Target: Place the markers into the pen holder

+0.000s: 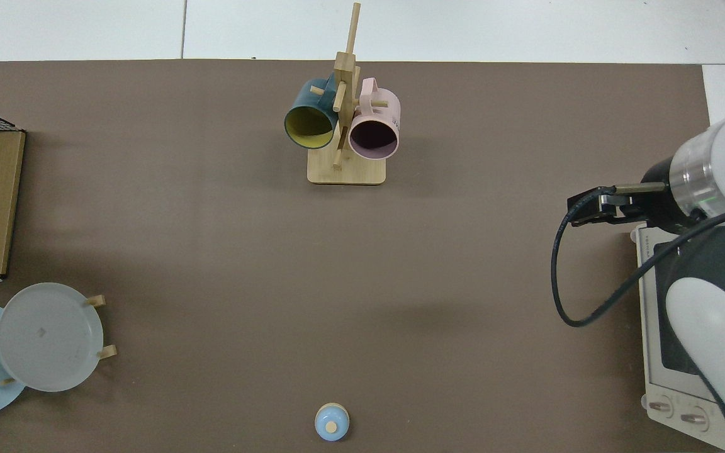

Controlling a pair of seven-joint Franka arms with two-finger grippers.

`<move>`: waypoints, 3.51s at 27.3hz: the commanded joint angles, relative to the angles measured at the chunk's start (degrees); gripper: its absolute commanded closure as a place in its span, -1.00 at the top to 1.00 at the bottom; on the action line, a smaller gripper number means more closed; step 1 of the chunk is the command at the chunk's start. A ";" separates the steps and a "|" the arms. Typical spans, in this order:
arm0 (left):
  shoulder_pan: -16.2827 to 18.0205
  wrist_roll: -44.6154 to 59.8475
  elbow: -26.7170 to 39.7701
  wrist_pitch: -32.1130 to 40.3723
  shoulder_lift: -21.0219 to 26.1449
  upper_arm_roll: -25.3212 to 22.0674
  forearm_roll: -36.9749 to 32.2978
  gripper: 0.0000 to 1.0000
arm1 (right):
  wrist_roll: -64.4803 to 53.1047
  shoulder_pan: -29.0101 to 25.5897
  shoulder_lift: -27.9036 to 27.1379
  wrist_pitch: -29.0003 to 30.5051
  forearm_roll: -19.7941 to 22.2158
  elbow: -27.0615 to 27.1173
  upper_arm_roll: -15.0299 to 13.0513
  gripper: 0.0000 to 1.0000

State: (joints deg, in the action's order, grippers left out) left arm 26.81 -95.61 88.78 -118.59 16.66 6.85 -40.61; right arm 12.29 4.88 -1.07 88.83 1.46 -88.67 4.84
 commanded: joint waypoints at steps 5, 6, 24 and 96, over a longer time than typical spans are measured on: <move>0.79 -0.45 -0.71 -1.03 -1.10 0.18 0.79 -0.18 | 0.89 -1.02 1.34 1.44 -0.40 -1.68 0.70 1.00; 0.79 -0.45 -0.71 -1.03 -1.19 0.18 0.79 -0.18 | 0.89 -1.02 1.34 1.44 -0.40 -1.68 0.70 1.00; 0.61 -0.46 -3.96 -2.43 -1.36 0.44 0.62 -0.17 | 0.89 -1.02 1.34 1.44 -0.40 -1.68 0.70 1.00; -28.75 82.51 -2.11 35.09 -18.07 -8.88 44.83 1.00 | 0.89 -1.02 1.34 1.44 -0.40 -1.68 0.70 1.00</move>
State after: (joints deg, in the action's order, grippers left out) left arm -1.28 -14.27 88.90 -85.57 -2.86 -1.19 3.42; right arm 12.29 4.88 -1.07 88.83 1.46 -88.67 4.84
